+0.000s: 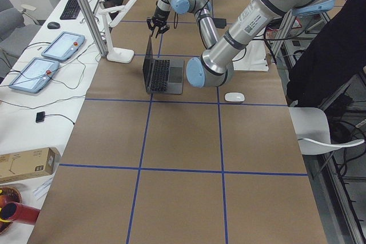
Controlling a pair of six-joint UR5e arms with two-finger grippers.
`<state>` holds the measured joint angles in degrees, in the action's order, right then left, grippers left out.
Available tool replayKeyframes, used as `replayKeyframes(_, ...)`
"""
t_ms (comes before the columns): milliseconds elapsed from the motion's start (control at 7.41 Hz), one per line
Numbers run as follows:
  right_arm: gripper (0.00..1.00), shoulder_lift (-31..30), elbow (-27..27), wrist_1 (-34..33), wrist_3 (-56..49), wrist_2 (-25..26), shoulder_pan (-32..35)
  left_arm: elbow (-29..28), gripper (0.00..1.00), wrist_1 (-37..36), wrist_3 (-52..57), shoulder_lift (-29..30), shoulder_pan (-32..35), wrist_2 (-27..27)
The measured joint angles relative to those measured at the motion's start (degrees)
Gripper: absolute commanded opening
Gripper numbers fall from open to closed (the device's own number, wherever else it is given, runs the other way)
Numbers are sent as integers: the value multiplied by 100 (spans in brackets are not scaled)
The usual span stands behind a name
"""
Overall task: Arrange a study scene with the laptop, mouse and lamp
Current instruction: 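Release the laptop with the left gripper while the right arm nears the pad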
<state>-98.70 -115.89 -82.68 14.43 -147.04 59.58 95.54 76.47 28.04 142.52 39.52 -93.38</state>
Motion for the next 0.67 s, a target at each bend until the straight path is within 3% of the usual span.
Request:
replayKeyframes(270,99,192,81,-43,136,-142,-6,285,59,-51,-2,-182,11,-131)
replayKeyframes(675,94,413,277,-12,502,-163,-123,1177,71,-152,-513,-1005,31,-637)
